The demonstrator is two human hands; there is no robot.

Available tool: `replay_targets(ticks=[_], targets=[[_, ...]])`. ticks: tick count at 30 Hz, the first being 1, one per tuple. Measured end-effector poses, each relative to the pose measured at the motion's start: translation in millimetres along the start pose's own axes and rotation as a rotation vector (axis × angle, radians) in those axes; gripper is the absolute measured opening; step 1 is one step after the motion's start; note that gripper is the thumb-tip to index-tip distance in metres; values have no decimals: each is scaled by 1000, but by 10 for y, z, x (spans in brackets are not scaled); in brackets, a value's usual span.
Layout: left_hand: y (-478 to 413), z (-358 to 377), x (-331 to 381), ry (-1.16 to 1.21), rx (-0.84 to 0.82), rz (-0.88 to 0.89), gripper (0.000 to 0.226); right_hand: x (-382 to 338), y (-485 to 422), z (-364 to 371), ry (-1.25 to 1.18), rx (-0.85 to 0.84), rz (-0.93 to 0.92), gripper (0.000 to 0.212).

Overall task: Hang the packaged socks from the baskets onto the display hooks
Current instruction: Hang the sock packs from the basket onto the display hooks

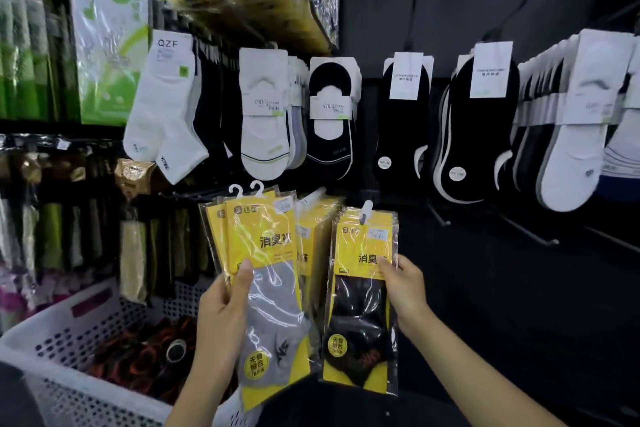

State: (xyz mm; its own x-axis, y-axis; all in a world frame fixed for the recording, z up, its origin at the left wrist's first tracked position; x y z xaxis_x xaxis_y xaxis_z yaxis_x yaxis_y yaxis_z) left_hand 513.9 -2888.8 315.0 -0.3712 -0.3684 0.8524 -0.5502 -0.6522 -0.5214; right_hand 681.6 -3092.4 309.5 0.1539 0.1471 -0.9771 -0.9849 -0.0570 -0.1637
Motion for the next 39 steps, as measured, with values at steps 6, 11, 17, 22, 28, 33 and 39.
replay_targets(ticks=[6,11,17,22,28,33,39], targets=[[70,96,-73,59,24,-86,51,160,-200,40,87,238,18,21],[147,218,-111,116,0,-136,52,231,-136,-67,118,362,68,32],[255,341,-145,137,-70,-177,52,72,309,74,-57,-18,15,26],[372,447,-165,153,-146,-193,46,-97,655,274,-140,-336,1,33],[411,433,-105,92,-174,-172,56,-83,656,125,-174,-223,8,25],[371,302,-114,18,-92,-146,51,-82,541,-120,-86,-62,-59,20],[241,136,-117,-78,-55,-37,50,-171,293,-245,-34,41,-120,21]])
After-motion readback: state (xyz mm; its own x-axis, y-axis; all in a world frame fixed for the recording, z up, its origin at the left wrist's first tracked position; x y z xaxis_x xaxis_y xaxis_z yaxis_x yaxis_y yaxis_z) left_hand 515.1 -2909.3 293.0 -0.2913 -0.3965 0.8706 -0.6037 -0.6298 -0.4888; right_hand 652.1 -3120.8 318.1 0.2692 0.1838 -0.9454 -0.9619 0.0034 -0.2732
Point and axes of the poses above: each hand's wrist, its own y-axis away from the middle knuckle, its own z-axis out of the palm, x = y × z, the point moved 3 cm from there along -y, towards the middle knuckle, and after that the axes turned 2 degrees about -y, right-handed, at the moved point
